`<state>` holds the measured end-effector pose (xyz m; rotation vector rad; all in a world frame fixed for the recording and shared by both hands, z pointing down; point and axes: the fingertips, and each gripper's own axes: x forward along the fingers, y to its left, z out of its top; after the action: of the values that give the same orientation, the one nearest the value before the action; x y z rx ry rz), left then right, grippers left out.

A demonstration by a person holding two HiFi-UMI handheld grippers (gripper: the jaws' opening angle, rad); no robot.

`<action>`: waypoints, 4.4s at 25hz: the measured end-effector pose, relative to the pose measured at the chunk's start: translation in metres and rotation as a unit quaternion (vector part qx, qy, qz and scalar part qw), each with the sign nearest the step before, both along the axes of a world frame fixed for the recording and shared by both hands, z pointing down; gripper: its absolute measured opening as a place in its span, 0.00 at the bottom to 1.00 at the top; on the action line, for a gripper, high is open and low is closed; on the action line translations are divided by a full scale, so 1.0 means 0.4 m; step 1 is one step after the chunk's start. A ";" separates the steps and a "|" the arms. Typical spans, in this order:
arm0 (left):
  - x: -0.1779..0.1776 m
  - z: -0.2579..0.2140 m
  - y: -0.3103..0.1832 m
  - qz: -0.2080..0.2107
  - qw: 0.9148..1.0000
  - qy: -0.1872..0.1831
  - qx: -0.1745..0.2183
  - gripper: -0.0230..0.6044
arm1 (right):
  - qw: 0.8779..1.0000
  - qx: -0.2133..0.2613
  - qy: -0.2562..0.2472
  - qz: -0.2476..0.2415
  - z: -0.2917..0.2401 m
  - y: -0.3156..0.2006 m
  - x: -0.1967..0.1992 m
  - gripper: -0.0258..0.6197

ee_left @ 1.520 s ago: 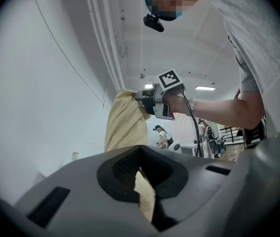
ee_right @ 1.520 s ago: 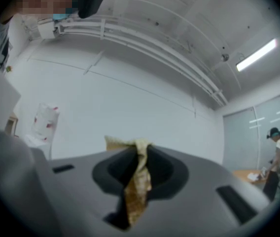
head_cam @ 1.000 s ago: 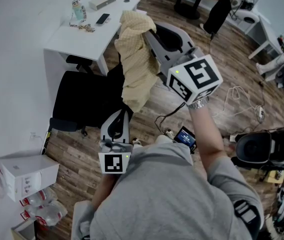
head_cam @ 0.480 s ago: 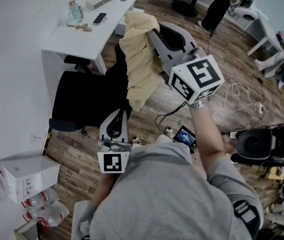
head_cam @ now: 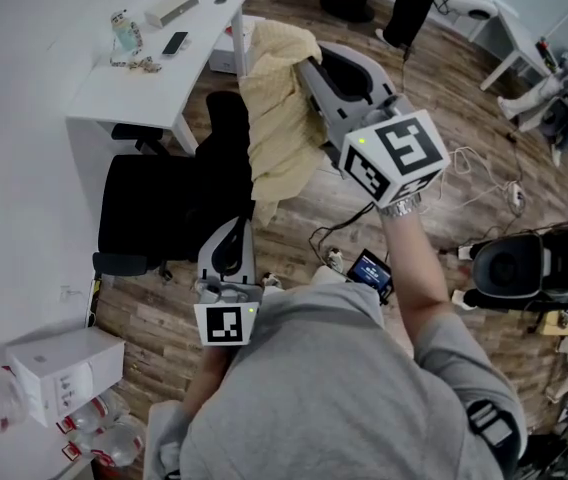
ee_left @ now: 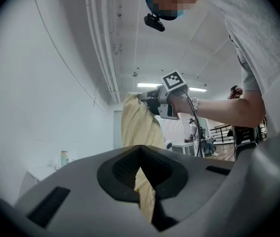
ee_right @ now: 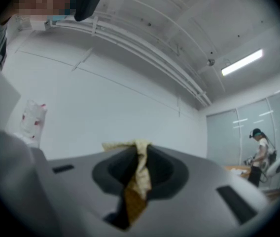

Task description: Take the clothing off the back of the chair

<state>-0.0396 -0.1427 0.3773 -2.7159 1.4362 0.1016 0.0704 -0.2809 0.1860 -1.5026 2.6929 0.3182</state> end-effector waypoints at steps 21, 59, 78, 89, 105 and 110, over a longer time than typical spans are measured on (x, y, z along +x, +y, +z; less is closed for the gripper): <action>0.160 0.015 -0.012 0.083 0.997 -0.003 -0.010 0.09 | 0.996 -0.022 -0.001 0.086 0.050 0.031 0.229 0.14; 0.200 0.035 -0.008 0.104 0.994 -0.027 -0.015 0.09 | 0.983 -0.137 -0.015 0.119 0.364 0.166 0.294 0.14; 0.196 0.038 -0.011 0.104 0.994 -0.025 -0.017 0.09 | 0.967 -0.222 -0.032 0.124 0.573 0.262 0.263 0.14; 0.195 0.043 -0.008 0.101 0.994 -0.024 -0.024 0.09 | 0.957 -0.259 -0.035 0.130 0.648 0.311 0.265 0.14; 0.183 0.051 0.001 0.098 0.995 -0.027 -0.024 0.09 | 0.952 -0.279 -0.057 0.114 0.687 0.347 0.239 0.14; 0.180 0.049 -0.004 0.097 0.995 -0.022 -0.021 0.09 | 0.951 -0.282 -0.054 0.113 0.693 0.346 0.231 0.14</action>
<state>0.0322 -0.1442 0.3968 -2.8668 1.1733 0.0200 0.1629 -0.1425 0.4631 -1.8914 2.6509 -0.5684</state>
